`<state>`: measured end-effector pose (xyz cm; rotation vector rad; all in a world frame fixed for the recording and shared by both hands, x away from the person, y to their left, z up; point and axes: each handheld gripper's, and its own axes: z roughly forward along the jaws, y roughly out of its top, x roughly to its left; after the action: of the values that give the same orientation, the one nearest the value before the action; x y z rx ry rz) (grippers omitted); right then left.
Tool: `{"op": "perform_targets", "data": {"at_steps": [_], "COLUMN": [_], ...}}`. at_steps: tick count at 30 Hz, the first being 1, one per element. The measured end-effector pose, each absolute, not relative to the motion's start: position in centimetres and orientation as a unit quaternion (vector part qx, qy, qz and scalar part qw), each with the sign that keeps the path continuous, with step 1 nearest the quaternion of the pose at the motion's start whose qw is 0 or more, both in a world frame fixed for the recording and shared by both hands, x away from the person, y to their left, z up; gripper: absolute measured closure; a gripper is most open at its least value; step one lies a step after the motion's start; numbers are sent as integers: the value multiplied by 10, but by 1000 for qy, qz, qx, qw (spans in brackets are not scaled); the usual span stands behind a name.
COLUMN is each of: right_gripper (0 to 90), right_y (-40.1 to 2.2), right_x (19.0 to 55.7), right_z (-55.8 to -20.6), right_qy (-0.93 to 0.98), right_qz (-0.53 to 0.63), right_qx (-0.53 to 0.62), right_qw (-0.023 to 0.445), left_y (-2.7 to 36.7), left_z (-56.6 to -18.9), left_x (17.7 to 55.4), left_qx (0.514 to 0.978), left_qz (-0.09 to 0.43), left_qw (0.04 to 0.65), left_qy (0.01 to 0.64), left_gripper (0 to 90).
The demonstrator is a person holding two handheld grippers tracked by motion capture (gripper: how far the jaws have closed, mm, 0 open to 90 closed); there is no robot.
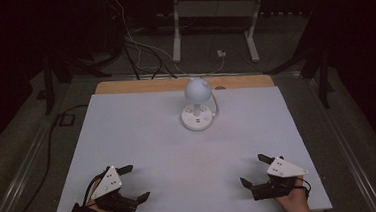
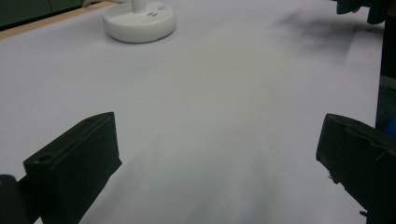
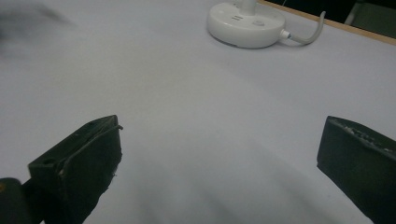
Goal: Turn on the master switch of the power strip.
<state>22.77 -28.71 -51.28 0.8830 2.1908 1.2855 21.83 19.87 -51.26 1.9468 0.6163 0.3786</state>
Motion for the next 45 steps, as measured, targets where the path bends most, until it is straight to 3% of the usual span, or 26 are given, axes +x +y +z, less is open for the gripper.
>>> {"op": "perform_targets", "data": {"at_steps": [28, 45], "right_gripper": [0, 0], "right_y": [-280, -268], "right_x": [231, 234], "right_z": [-505, -473], "right_qy": [808, 806], "right_qz": [439, 467], "right_qx": [346, 335], "right_qw": [184, 143], "left_y": [195, 194], "left_z": [-512, -510], "left_x": [217, 216], "left_qx": [810, 807], "left_qz": [140, 135], "left_qw": [513, 522], "left_qy": [248, 244], "left_gripper": [0, 0]}}
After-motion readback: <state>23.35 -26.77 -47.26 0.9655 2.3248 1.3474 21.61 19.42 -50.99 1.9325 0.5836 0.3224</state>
